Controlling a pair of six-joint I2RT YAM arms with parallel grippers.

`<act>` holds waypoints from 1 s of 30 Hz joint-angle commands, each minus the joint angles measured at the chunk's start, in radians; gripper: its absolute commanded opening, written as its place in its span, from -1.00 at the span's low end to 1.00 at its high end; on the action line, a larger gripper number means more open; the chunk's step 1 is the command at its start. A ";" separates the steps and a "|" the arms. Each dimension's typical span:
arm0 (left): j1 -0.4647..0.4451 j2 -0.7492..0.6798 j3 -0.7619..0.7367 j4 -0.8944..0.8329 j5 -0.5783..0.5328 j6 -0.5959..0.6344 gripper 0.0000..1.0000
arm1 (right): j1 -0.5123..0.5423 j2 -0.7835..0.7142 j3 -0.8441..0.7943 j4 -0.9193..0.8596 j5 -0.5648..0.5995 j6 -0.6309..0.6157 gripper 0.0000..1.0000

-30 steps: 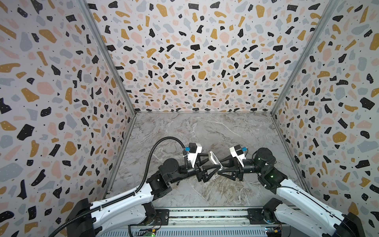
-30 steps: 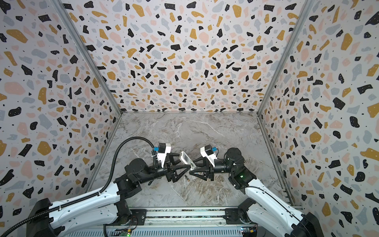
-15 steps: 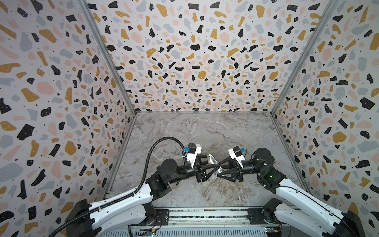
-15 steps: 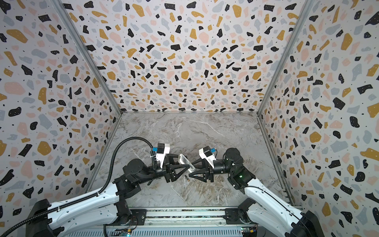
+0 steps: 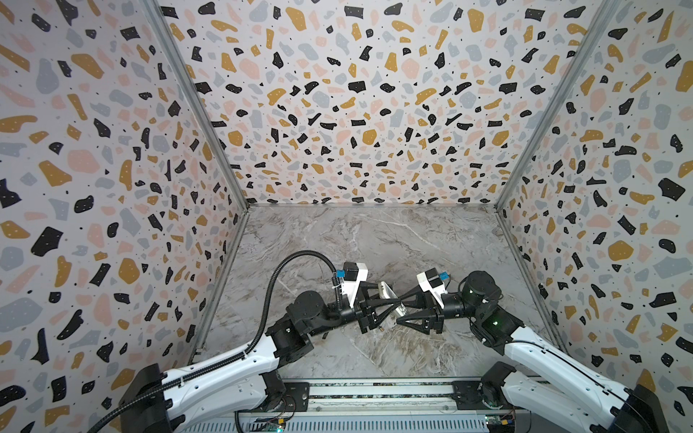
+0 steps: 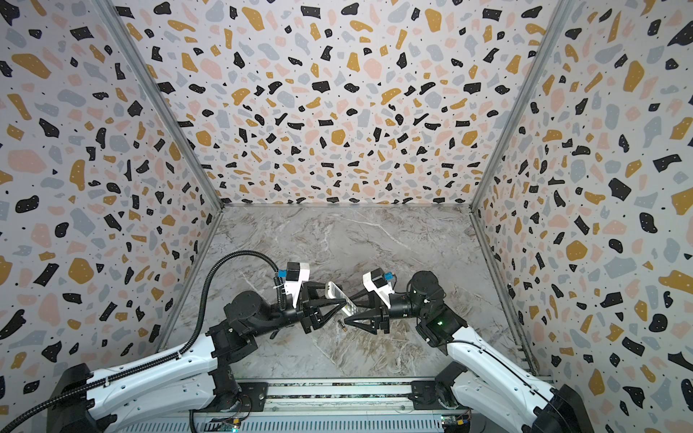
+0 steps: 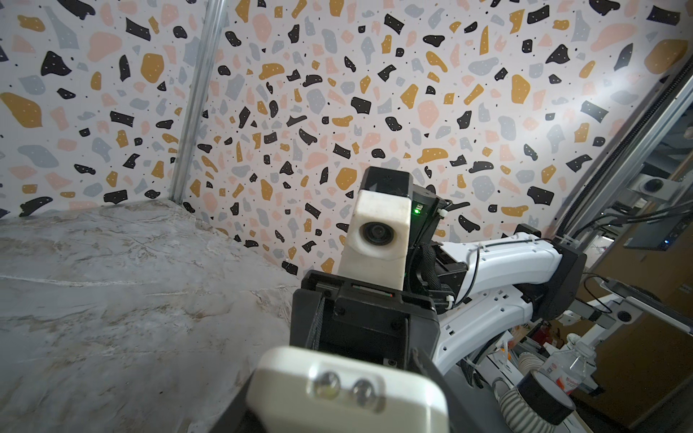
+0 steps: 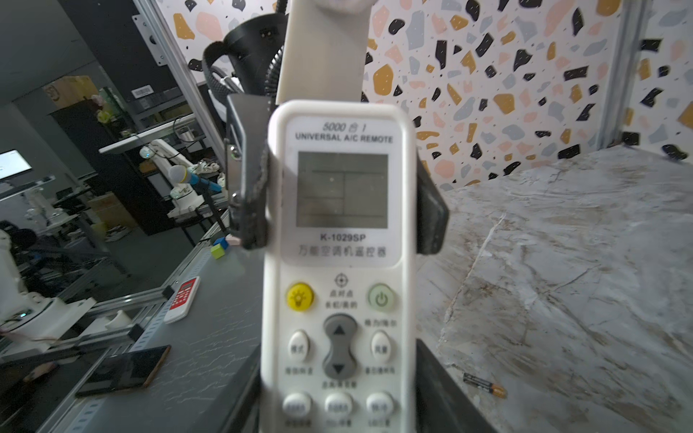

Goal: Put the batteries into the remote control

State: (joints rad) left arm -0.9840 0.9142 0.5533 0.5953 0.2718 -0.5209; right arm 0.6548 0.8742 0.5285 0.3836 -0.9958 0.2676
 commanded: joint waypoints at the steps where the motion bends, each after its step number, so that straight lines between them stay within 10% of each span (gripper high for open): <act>1: -0.003 -0.016 -0.018 0.038 -0.120 -0.020 -0.93 | 0.008 -0.027 0.039 -0.069 0.128 -0.052 0.58; 4: -0.003 -0.005 -0.021 0.037 -0.173 -0.047 -1.00 | 0.010 -0.049 0.039 -0.106 0.232 -0.066 0.98; 13: 0.001 0.067 0.071 -0.204 -0.443 -0.136 -1.00 | 0.075 -0.108 0.058 -0.235 0.570 -0.148 0.98; 30: 0.011 0.138 0.083 -0.205 -0.445 -0.231 -1.00 | 0.262 0.068 0.118 -0.322 0.920 -0.230 0.63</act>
State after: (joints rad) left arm -0.9771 1.0580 0.5896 0.3573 -0.1692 -0.7349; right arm 0.9096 0.9375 0.6102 0.0669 -0.1352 0.0574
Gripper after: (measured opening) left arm 0.516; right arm 0.832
